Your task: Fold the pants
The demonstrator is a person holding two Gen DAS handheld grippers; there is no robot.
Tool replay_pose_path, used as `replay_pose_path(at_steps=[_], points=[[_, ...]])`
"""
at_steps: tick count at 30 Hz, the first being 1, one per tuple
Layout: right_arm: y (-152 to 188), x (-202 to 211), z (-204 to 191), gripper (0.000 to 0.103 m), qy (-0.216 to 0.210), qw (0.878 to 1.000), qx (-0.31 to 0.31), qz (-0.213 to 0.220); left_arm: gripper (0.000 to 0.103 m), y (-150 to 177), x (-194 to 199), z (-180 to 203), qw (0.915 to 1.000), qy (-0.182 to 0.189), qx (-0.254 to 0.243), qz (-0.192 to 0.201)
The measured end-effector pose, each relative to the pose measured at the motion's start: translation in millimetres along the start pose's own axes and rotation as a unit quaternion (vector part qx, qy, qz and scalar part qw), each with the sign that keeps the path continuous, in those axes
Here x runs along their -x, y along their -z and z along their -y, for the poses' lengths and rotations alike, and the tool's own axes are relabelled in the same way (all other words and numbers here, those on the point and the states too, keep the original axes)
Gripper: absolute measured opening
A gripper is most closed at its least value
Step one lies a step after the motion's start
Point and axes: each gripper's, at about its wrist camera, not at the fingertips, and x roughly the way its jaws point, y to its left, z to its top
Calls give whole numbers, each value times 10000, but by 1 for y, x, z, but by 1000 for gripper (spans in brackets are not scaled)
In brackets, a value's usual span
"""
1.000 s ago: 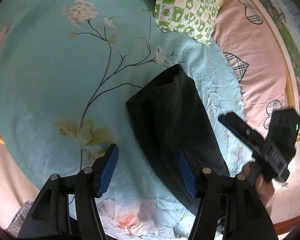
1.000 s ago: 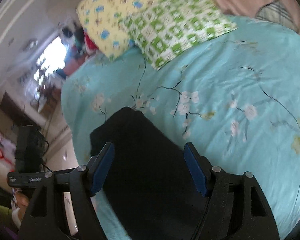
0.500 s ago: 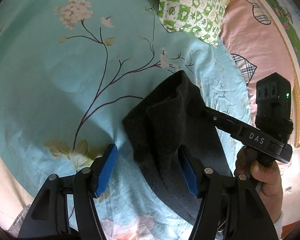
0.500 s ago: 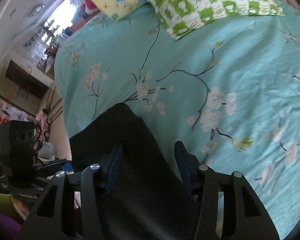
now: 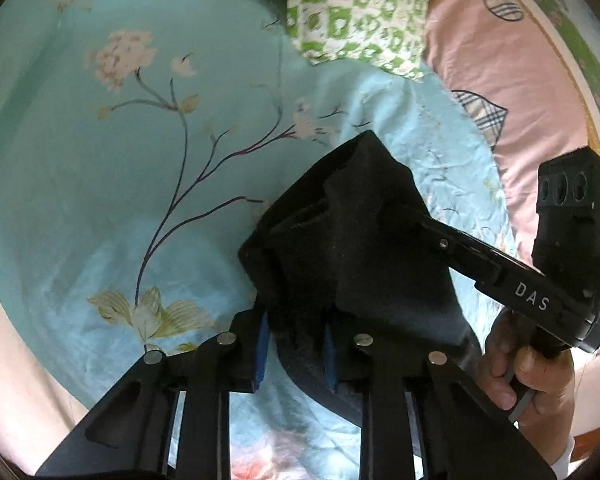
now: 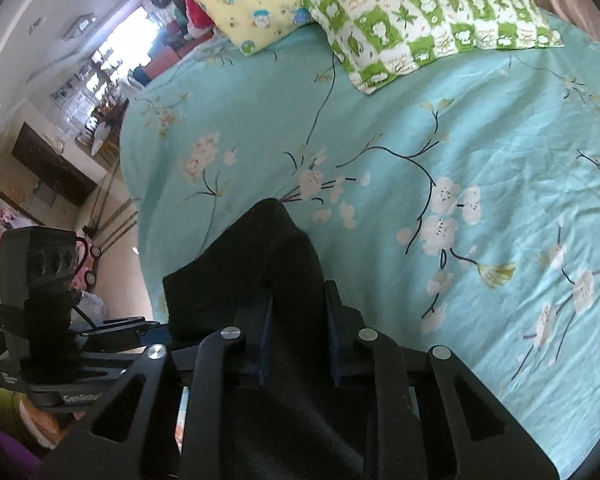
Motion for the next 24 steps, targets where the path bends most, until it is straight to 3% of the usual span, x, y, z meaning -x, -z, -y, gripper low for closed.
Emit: replay_pose_path(at_steps=[13,24], points=[[42,92,-8,21,-139,9926,-308,1167,18,19,52,71,9948,435,-834,386],[103,175,11,20,-318,9679,-825,2351,17,69,75,165,9734,1092,-1978,383]])
